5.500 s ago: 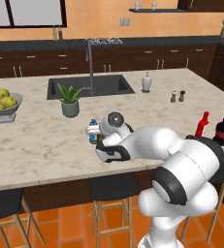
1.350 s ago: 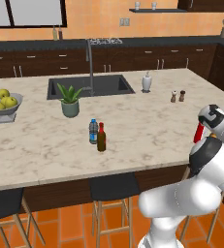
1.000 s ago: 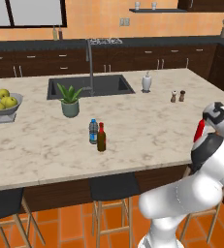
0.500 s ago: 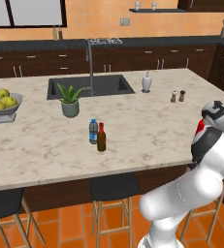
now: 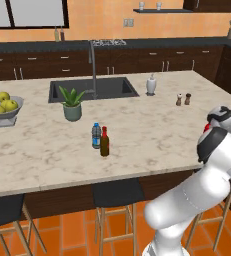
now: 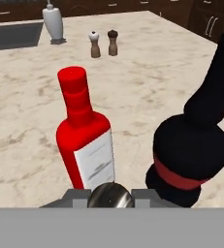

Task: Move the plastic bottles in the middle to the plastics group, and the glass bottles in the middle to the glass group.

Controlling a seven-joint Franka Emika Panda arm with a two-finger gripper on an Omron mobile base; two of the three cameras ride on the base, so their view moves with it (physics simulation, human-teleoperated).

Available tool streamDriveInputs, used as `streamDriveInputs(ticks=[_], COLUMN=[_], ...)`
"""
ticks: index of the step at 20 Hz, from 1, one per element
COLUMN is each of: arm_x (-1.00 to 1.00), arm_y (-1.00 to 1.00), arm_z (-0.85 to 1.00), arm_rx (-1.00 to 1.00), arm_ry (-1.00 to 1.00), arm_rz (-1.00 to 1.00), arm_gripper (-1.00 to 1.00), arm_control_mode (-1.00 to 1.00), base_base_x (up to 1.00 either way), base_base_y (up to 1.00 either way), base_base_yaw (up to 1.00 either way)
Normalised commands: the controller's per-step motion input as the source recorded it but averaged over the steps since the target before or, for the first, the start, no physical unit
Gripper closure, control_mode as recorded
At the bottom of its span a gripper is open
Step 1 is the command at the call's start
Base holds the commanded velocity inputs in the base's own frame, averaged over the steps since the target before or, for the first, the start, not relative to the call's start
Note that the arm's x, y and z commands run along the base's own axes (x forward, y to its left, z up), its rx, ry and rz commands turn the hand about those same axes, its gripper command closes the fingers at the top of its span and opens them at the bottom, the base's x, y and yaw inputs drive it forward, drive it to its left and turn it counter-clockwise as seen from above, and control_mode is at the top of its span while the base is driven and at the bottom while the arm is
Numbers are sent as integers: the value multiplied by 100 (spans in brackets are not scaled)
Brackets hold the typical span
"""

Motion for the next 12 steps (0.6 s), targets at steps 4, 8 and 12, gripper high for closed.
streamDriveInputs(ticks=[4,8,12], arm_x=[11,29,19], arm_y=[-2,-8,-7], arm_z=[-1,1,0], arm_rx=[0,0,0], arm_ry=[-1,-1,-2], arm_rz=[0,0,0], arm_gripper=[100,100,100], arm_control_mode=[-100,-100,-100], base_base_x=[0,0,0], base_base_y=[0,0,0], base_base_yaw=[0,0,0])
